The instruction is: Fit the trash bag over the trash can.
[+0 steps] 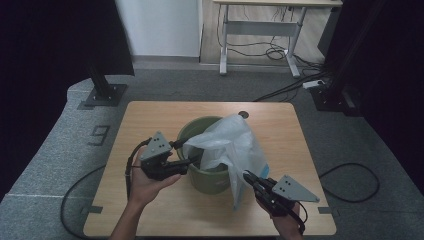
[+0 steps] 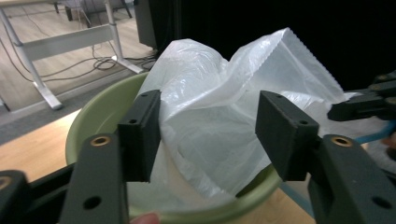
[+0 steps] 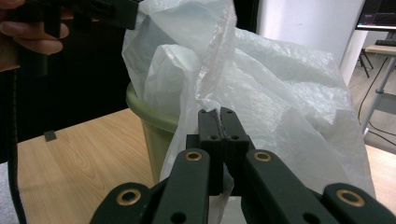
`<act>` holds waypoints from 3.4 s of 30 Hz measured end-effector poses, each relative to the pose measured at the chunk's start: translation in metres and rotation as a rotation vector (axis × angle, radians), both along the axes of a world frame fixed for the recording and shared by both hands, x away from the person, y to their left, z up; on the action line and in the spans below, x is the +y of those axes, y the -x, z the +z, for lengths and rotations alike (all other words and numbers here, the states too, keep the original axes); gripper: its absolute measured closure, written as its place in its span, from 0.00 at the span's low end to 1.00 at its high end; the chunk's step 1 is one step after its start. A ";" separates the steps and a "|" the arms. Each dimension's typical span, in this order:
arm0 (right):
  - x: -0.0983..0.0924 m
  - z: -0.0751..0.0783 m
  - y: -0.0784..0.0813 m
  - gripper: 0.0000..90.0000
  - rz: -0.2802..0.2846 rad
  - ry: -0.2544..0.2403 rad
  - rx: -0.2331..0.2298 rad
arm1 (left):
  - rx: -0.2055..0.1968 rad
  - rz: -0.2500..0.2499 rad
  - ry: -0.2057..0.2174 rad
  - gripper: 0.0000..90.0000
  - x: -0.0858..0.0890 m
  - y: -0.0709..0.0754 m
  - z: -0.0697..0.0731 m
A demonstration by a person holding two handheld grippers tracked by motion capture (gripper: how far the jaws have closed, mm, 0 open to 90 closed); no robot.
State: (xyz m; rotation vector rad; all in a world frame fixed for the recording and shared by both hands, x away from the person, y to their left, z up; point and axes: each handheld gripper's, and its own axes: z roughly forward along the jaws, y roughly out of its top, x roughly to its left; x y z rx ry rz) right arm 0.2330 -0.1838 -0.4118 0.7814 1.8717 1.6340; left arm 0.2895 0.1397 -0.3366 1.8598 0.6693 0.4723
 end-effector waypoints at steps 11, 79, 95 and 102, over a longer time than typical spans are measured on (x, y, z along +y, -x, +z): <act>0.002 -0.004 0.001 0.99 0.015 -0.005 0.012 | -0.015 0.027 -0.061 0.58 -0.022 -0.018 -0.002; -0.030 -0.043 -0.047 0.28 0.001 -0.072 0.165 | 0.125 0.066 0.047 0.97 0.040 -0.024 -0.051; -0.002 -0.050 -0.037 0.17 0.073 -0.048 0.180 | 0.136 0.006 0.060 0.69 0.037 -0.019 -0.036; 0.000 -0.052 -0.040 0.18 0.068 -0.038 0.195 | 0.062 -0.009 -0.014 0.41 0.024 0.003 -0.011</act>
